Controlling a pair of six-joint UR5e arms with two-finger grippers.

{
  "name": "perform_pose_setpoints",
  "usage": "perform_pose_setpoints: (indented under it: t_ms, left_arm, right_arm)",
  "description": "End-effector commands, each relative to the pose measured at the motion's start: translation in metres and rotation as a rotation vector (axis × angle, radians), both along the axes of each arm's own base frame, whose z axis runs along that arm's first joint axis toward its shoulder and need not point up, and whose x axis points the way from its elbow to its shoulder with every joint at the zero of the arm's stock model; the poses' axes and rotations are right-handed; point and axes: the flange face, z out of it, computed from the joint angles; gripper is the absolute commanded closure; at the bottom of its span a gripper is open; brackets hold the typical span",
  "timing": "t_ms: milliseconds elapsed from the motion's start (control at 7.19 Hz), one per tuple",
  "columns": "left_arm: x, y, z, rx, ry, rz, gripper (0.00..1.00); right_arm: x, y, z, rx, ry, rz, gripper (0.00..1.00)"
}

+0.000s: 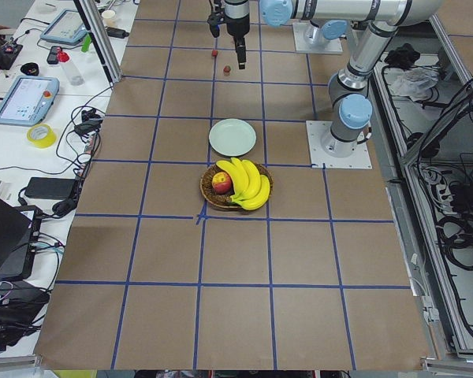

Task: Collect all strawberries into plate
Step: 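Lower the right gripper to the strawberry nearest the plate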

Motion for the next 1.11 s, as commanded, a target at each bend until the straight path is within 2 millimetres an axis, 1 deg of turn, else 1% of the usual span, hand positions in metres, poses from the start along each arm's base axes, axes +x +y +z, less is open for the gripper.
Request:
perform_pose_setpoints:
  t_ms: [0, 139, 278, 417, 556, 695, 835, 974]
  left_arm:
    - [0.000, -0.001, 0.000, -0.004, 0.000, -0.001, 0.00]
    - [-0.001, 0.000, -0.001, 0.000, 0.001, -0.005, 0.00]
    - [-0.002, 0.000, -0.001, 0.000, 0.001, -0.005, 0.00]
    - [0.001, 0.000, 0.000, -0.001, -0.002, -0.002, 0.00]
    - [0.001, 0.000, 0.001, 0.000, -0.002, -0.002, 0.00]
    - [0.000, 0.001, 0.000, 0.003, -0.011, 0.006, 0.00]
    - [0.005, 0.003, -0.002, 0.027, -0.047, 0.005, 0.00]
    - [0.008, 0.000, -0.002, 0.018, -0.062, 0.001, 0.00]
  right_arm:
    - [0.023, 0.023, -0.074, 0.022, -0.024, -0.099, 0.00]
    - [0.051, 0.033, -0.114, 0.007, -0.036, -0.119, 0.00]
    - [0.080, 0.037, -0.157, -0.020, -0.047, -0.123, 0.00]
    - [0.083, 0.037, -0.186, -0.001, -0.041, -0.140, 0.01]
    - [0.084, 0.037, -0.196, 0.017, -0.034, -0.179, 0.02]
    - [0.084, 0.036, -0.199, 0.020, -0.029, -0.177, 0.09]
    - [0.084, 0.036, -0.204, 0.027, -0.026, -0.183, 0.31]
    - [0.085, 0.034, -0.204, 0.027, -0.036, -0.197, 0.29]
